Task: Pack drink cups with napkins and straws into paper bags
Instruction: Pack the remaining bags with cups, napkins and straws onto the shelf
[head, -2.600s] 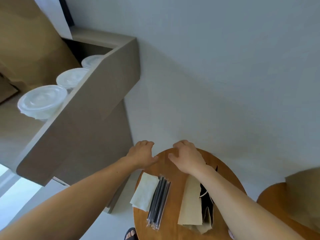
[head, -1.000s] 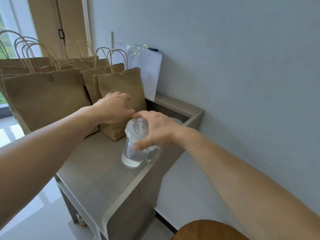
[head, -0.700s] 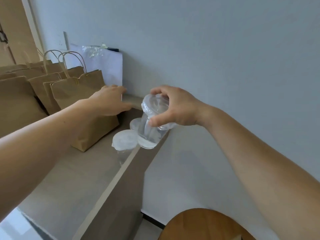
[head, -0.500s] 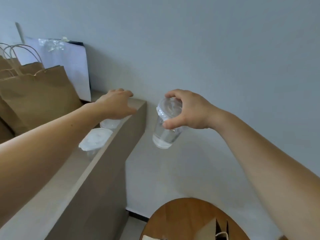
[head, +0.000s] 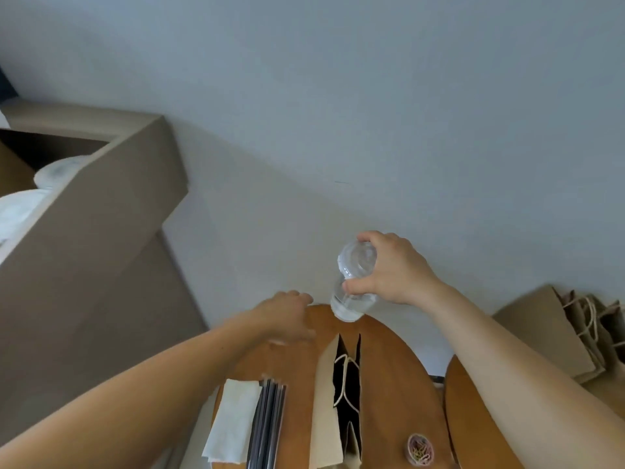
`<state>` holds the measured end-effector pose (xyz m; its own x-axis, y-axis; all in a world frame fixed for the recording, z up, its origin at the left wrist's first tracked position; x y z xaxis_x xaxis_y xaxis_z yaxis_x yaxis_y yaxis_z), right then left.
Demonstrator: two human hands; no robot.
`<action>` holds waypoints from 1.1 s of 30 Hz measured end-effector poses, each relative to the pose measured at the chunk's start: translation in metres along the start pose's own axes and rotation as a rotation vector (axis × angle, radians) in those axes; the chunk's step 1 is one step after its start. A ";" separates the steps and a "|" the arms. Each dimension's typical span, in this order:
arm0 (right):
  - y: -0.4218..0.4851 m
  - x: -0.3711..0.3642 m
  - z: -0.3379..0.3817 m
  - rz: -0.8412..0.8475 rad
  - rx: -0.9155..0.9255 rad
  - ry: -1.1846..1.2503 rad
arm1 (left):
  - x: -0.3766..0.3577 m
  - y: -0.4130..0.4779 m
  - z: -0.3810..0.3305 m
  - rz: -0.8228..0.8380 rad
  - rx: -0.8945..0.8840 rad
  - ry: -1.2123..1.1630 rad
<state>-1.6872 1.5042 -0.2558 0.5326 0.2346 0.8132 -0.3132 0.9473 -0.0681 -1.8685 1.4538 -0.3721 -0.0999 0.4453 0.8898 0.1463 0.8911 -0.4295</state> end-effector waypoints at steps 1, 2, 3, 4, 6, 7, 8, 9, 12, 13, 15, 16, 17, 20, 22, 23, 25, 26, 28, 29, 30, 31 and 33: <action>-0.002 -0.008 -0.013 0.002 -0.018 -0.006 | -0.025 0.002 -0.009 0.072 -0.001 -0.024; -0.004 -0.016 -0.025 0.005 -0.035 -0.005 | -0.048 0.003 -0.016 0.145 0.002 -0.053; -0.004 -0.023 -0.035 0.007 -0.053 0.004 | -0.068 0.003 -0.023 0.210 0.002 -0.078; -0.005 -0.030 -0.044 0.006 -0.070 0.016 | -0.085 0.004 -0.029 0.261 0.002 -0.098; -0.006 -0.043 -0.057 0.000 -0.097 0.044 | -0.109 0.005 -0.038 0.313 0.021 -0.157; -0.006 -0.049 -0.062 -0.005 -0.105 0.056 | -0.118 0.004 -0.041 0.321 0.038 -0.192; -0.006 -0.054 -0.065 -0.010 -0.110 0.065 | -0.124 0.004 -0.044 0.318 0.052 -0.215; -0.006 -0.058 -0.067 -0.013 -0.112 0.072 | -0.130 0.003 -0.047 0.305 0.063 -0.219; -0.009 -0.070 -0.068 -0.025 -0.114 0.079 | -0.141 -0.004 -0.051 0.246 0.098 -0.239; -0.011 -0.074 -0.068 -0.026 -0.113 0.076 | -0.145 -0.006 -0.051 0.232 0.115 -0.269; -0.016 -0.080 -0.070 -0.020 -0.112 0.067 | -0.150 -0.008 -0.050 0.201 0.168 -0.320; -0.018 -0.082 -0.071 -0.014 -0.112 0.063 | -0.151 -0.007 -0.049 0.184 0.199 -0.361; -0.022 -0.085 -0.072 -0.008 -0.113 0.060 | -0.154 -0.006 -0.047 0.175 0.233 -0.426; -0.033 -0.090 -0.078 0.029 -0.092 0.041 | -0.167 -0.005 -0.041 0.234 0.333 -0.668; -0.041 -0.091 -0.080 0.084 -0.024 0.009 | -0.172 -0.004 -0.038 0.252 0.376 -0.754; -0.045 -0.092 -0.080 0.126 0.018 -0.008 | -0.174 -0.003 -0.036 0.249 0.393 -0.781; -0.051 -0.092 -0.079 0.223 0.104 -0.055 | -0.176 -0.003 -0.032 0.243 0.424 -0.833; -0.053 -0.093 -0.078 0.267 0.152 -0.092 | -0.176 -0.003 -0.031 0.243 0.438 -0.859; -0.057 -0.100 -0.073 0.340 0.252 -0.193 | -0.176 -0.005 -0.029 0.248 0.462 -0.897; -0.059 -0.105 -0.071 0.375 0.292 -0.246 | -0.177 -0.006 -0.028 0.255 0.470 -0.909; -0.061 -0.112 -0.070 0.411 0.320 -0.292 | -0.178 -0.007 -0.027 0.261 0.475 -0.921; -0.063 -0.120 -0.070 0.446 0.341 -0.330 | -0.178 -0.007 -0.027 0.265 0.474 -0.931; -0.067 -0.137 -0.073 0.509 0.365 -0.391 | -0.178 -0.008 -0.027 0.260 0.464 -0.946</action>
<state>-1.6823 1.4249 -0.4051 -0.0460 0.4657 0.8838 -0.7249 0.5931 -0.3502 -1.8252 1.3648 -0.5231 -0.8668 0.3349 0.3694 -0.0943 0.6174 -0.7809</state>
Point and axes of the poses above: each hand's wrist, its own y-axis towards the middle knuckle, its own x-axis out of the back of the hand, z = x × y, the point moved 6 cm from there along y, towards the middle knuckle, and after that the axes turned 8 degrees about y, right-handed, at the moved point
